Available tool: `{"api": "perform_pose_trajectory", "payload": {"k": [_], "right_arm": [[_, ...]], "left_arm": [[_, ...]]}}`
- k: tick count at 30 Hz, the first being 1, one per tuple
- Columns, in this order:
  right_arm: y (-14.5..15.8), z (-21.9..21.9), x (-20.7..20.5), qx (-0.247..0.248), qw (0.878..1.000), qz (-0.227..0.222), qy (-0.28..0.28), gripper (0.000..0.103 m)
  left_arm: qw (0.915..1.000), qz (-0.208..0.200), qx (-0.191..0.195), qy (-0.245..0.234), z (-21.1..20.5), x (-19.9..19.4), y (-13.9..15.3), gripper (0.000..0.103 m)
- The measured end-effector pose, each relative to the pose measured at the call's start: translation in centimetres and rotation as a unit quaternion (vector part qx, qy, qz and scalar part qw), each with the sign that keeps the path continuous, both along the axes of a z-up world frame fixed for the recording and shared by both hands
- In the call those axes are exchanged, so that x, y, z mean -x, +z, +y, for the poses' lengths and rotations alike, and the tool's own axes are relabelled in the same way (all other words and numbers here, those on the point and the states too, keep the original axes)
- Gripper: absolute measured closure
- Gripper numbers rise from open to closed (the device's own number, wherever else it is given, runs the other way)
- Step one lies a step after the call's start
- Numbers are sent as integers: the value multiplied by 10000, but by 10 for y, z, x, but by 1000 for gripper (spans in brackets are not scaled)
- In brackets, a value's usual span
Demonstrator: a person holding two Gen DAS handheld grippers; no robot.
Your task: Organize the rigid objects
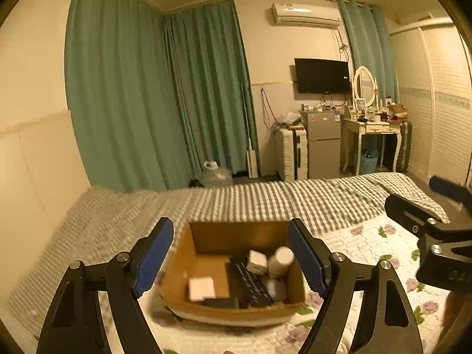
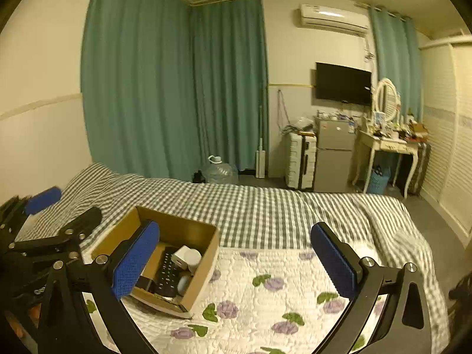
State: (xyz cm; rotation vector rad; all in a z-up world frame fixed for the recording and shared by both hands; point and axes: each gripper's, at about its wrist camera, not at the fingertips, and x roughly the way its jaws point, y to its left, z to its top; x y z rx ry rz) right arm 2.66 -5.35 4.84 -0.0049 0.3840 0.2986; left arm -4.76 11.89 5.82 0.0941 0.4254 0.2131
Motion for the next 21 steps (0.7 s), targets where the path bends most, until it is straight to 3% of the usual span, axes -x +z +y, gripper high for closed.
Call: {"api": "perform_pose_trajectory", "payload": {"k": [8,21], "right_arm": [[-44,5,3,271,9995,140,18,0],[-52,11,6,412,9988,230,97,0]], "left_arm": [[9994,254,184,153,2,10,-39,21],[9987,353,314,210,8,8,-40,21]]}}
